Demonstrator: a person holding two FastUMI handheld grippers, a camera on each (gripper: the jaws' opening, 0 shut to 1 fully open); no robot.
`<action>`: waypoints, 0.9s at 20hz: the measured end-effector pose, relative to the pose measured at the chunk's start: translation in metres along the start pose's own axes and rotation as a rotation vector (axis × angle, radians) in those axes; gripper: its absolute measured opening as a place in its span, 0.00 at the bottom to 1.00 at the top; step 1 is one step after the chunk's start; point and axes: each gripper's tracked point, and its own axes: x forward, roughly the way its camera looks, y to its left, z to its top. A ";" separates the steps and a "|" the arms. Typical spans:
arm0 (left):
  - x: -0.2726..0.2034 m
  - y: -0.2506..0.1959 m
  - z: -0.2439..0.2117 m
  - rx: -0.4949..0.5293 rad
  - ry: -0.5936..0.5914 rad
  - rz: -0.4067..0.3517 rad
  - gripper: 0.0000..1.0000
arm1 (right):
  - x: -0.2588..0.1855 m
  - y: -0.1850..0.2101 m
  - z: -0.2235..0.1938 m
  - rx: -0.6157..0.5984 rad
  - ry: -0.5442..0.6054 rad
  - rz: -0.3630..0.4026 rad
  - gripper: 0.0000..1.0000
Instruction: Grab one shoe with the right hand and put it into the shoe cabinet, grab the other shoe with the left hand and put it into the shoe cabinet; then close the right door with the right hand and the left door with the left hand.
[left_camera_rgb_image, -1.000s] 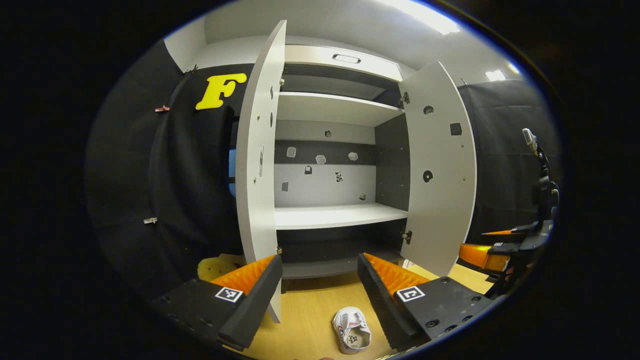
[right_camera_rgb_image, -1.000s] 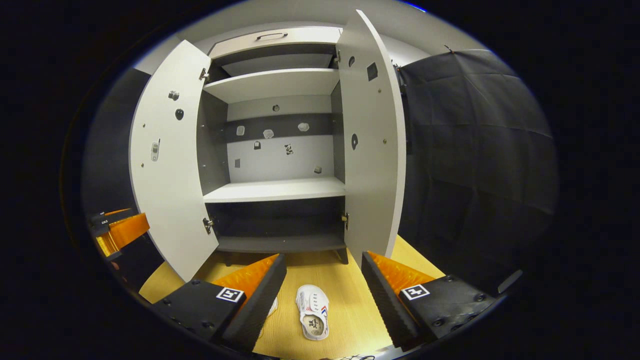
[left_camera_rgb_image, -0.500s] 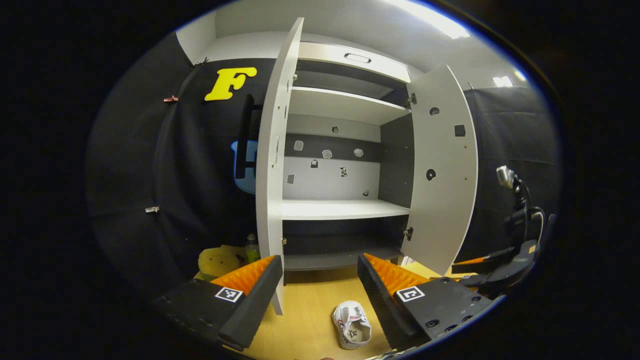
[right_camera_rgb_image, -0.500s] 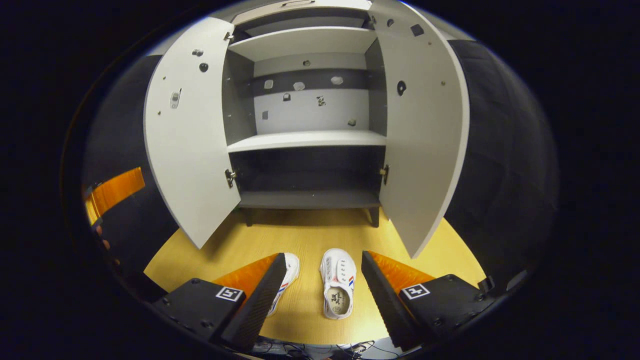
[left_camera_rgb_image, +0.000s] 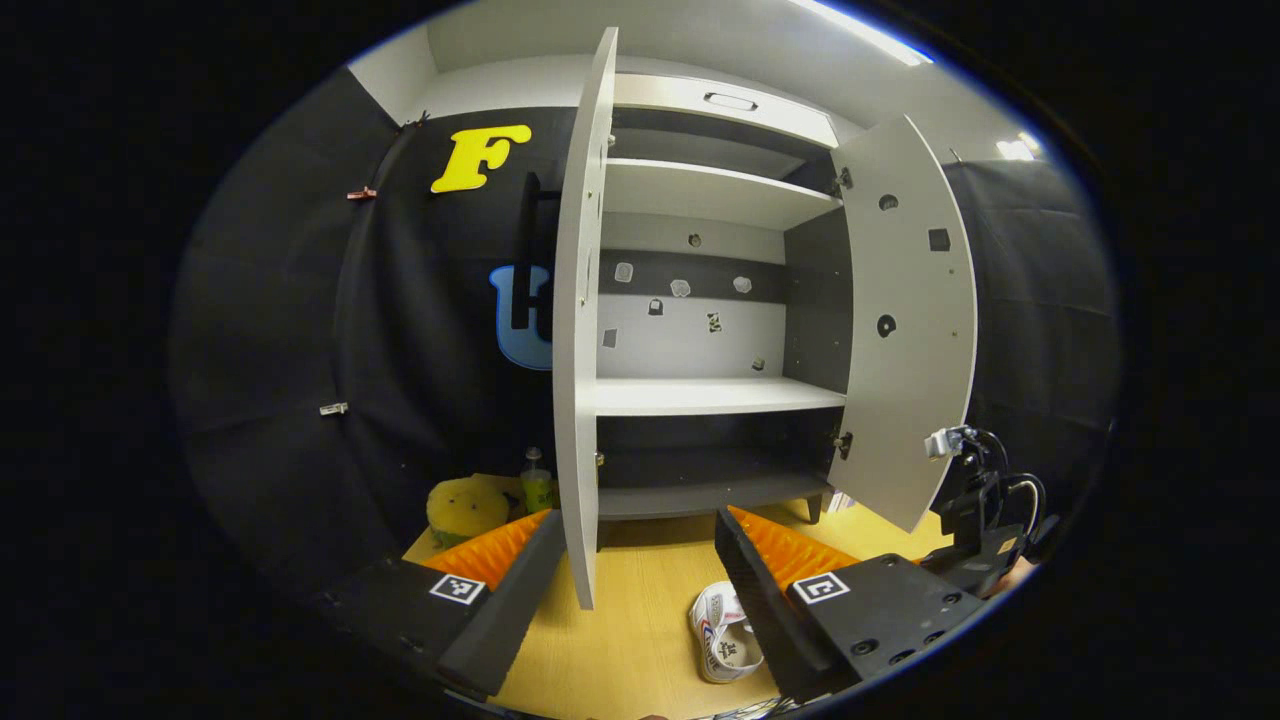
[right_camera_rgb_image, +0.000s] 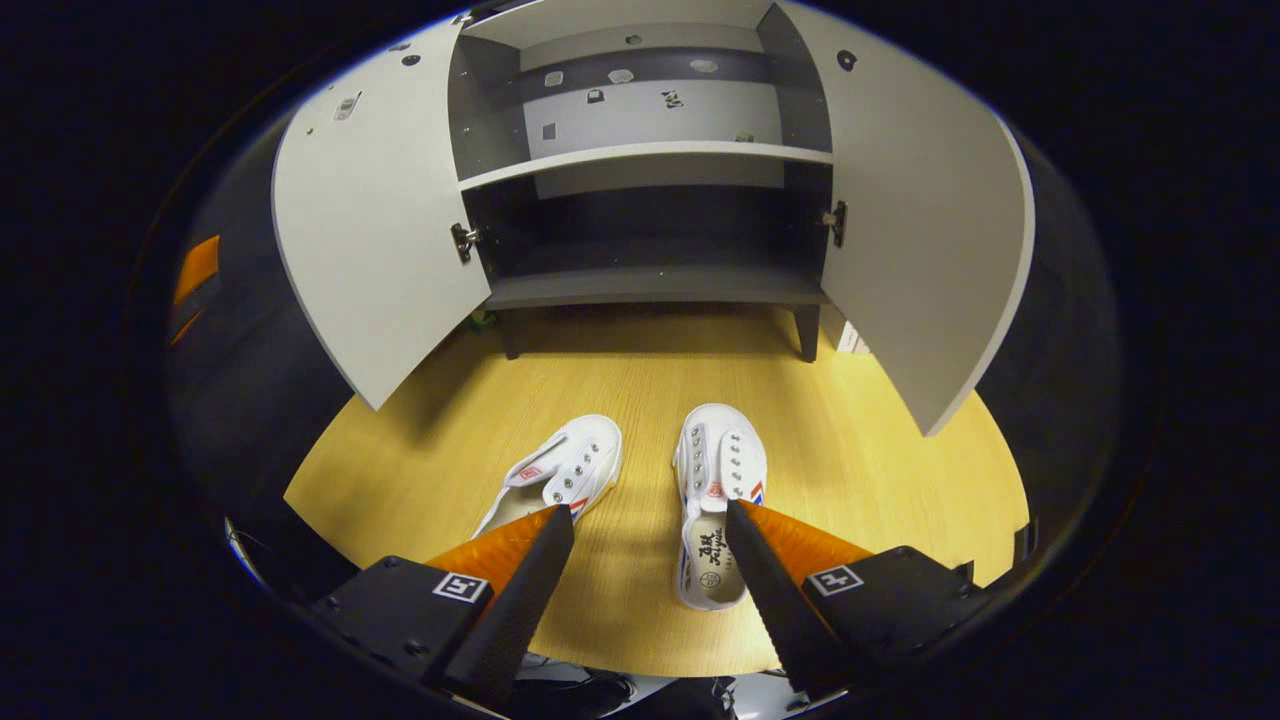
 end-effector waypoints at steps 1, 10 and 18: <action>0.001 -0.001 -0.003 0.005 0.011 0.002 0.95 | 0.008 0.003 -0.007 0.007 0.027 0.013 1.00; 0.010 -0.008 -0.012 -0.008 0.073 0.021 0.95 | 0.074 -0.013 -0.053 0.031 0.113 -0.035 1.00; 0.020 -0.023 -0.026 0.004 0.116 0.003 0.95 | 0.123 -0.025 -0.034 0.029 0.027 -0.115 0.96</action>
